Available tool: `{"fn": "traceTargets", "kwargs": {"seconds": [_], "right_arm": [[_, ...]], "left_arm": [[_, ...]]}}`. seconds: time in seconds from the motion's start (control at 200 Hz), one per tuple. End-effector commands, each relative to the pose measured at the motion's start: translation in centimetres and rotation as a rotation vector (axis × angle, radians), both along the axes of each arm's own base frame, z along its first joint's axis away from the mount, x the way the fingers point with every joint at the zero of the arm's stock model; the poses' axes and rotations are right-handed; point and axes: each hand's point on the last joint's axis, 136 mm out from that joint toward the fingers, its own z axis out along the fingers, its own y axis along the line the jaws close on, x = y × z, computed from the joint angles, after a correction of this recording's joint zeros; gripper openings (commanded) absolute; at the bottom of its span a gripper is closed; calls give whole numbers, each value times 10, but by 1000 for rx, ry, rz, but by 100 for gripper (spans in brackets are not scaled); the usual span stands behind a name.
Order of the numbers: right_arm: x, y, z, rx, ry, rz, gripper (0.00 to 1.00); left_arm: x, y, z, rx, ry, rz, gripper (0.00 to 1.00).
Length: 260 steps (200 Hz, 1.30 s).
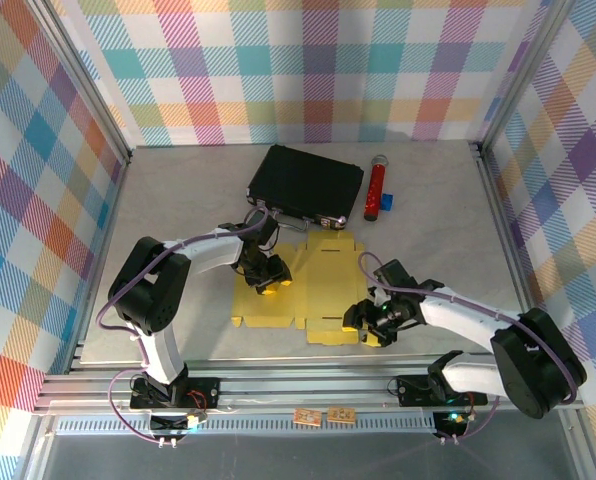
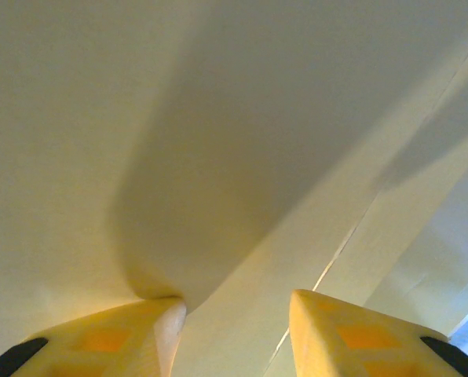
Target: Fold the paper box
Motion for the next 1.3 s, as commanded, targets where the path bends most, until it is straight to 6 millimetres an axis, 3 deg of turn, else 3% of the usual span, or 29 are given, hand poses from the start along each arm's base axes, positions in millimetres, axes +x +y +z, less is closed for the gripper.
{"fn": "traceTargets", "kwargs": {"seconds": [0.0,0.17,0.355,0.72,0.885,1.24,1.295], "right_arm": [[14,-8,4,-59,-99,11,64],[18,5,1,5,-86,-5,60],[25,19,13,78,-91,-16,57],[24,23,34,126,-69,-62,47],[27,23,42,123,-60,-94,37],[31,16,49,50,-52,-114,0],[32,14,51,33,-51,-120,0]], "left_arm": [[-17,30,-39,144,75,-1,42],[-16,27,-38,133,72,1,42],[-16,25,-37,128,73,5,42],[-16,23,-37,125,70,9,42],[-17,23,-36,123,69,7,42],[-16,22,-31,116,65,11,42],[-14,21,-25,112,56,15,42]]}}
